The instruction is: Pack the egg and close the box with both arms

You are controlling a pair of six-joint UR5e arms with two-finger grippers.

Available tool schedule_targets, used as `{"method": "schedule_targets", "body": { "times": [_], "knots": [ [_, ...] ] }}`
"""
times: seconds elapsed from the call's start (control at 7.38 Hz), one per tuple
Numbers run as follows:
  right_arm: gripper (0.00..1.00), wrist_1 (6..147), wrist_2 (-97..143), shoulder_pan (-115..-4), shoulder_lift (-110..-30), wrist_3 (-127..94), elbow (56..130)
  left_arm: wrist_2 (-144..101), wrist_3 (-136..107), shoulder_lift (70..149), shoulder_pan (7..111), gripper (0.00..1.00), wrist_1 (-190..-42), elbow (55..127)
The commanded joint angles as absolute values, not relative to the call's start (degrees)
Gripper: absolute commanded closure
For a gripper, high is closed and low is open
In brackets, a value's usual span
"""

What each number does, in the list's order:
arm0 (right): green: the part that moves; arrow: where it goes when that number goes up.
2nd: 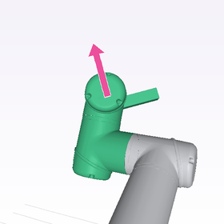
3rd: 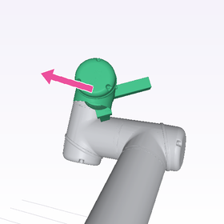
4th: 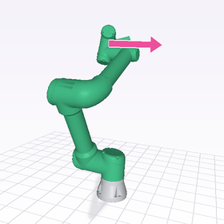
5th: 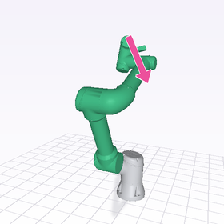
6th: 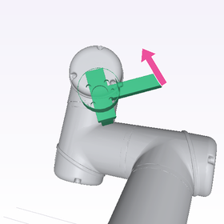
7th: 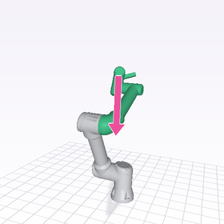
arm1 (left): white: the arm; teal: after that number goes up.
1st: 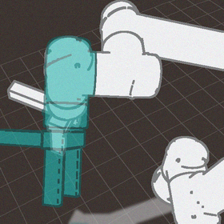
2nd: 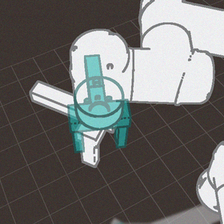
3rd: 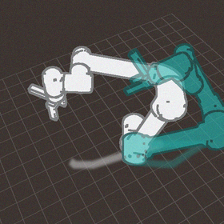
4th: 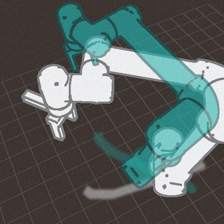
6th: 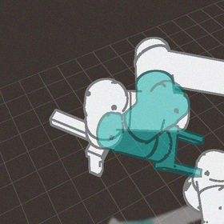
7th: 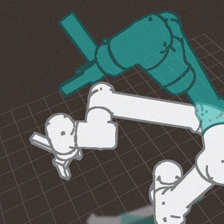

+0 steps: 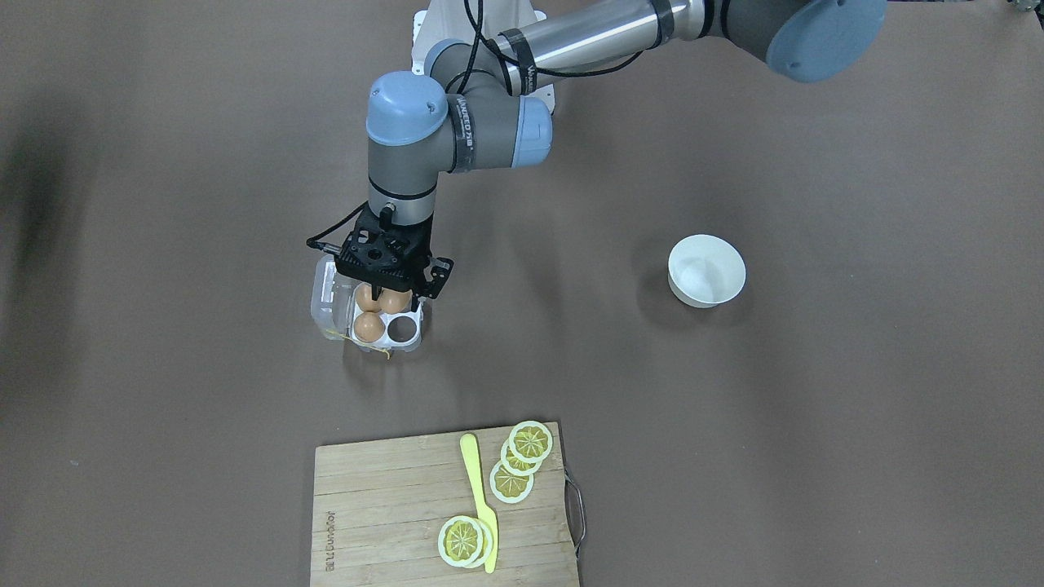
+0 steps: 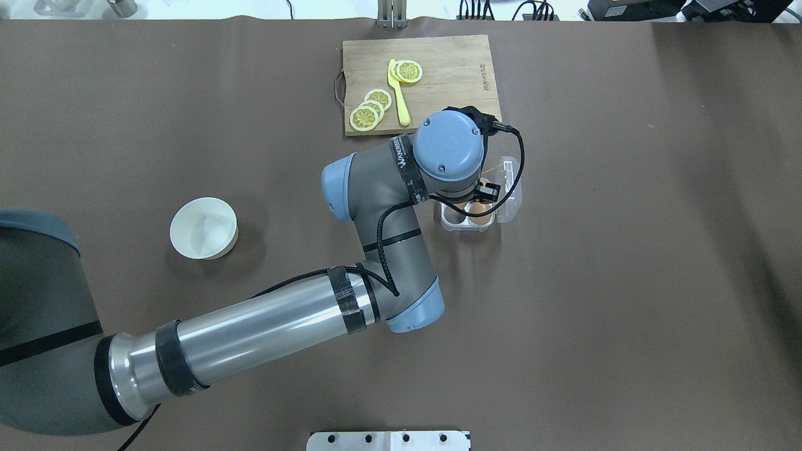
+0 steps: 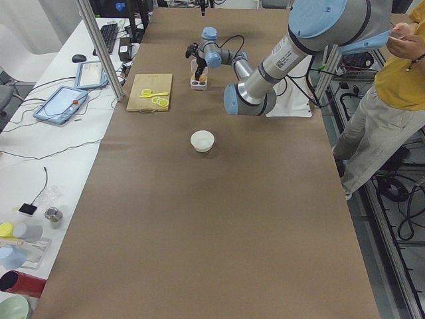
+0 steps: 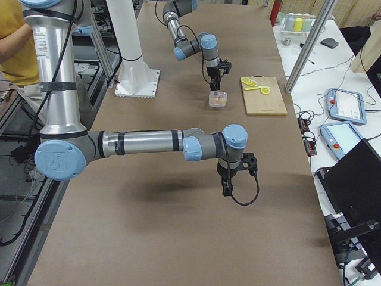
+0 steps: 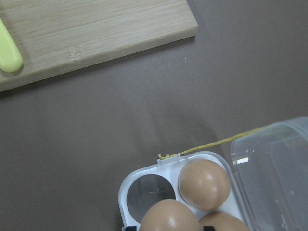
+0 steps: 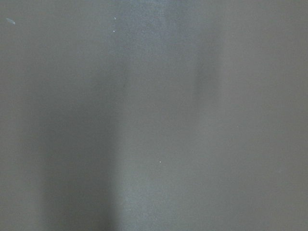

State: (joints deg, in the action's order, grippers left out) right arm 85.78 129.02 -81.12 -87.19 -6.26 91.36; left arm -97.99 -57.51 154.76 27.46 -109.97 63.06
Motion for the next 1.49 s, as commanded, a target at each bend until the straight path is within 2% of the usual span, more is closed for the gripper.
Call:
{"method": "schedule_targets", "body": {
  "times": [0.0,0.14,0.27,0.54,0.95,1.08,1.36],
  "knots": [
    [0.00,85.78,129.02,-81.12,-87.19,-6.07,91.41,-98.26,-58.01,154.51,27.42,0.17,-109.86,64.24],
    [0.00,85.78,129.02,-81.12,-87.19,-6.06,91.32,-98.35,-58.01,153.90,27.42,0.12,-109.43,65.55],
    [0.00,85.78,128.94,-81.12,-87.19,-6.06,91.32,-98.44,-57.92,151.72,27.68,0.04,-108.38,69.83],
    [0.00,85.78,129.02,-81.12,-87.19,-5.98,91.32,-107.43,-57.75,145.75,32.22,0.03,-97.36,83.25],
    [0.00,85.69,129.02,-81.04,-86.84,-5.98,91.41,-115.27,-52.41,128.91,42.32,0.03,-84.50,107.15],
    [0.03,85.69,129.63,-80.95,-86.75,-6.15,91.67,-117.05,-49.69,124.24,47.06,0.04,-82.46,111.14],
    [0.29,85.69,136.64,-80.95,-86.40,-6.59,92.28,-117.07,-43.89,118.25,52.62,0.04,-80.95,111.88]
  ]
}}
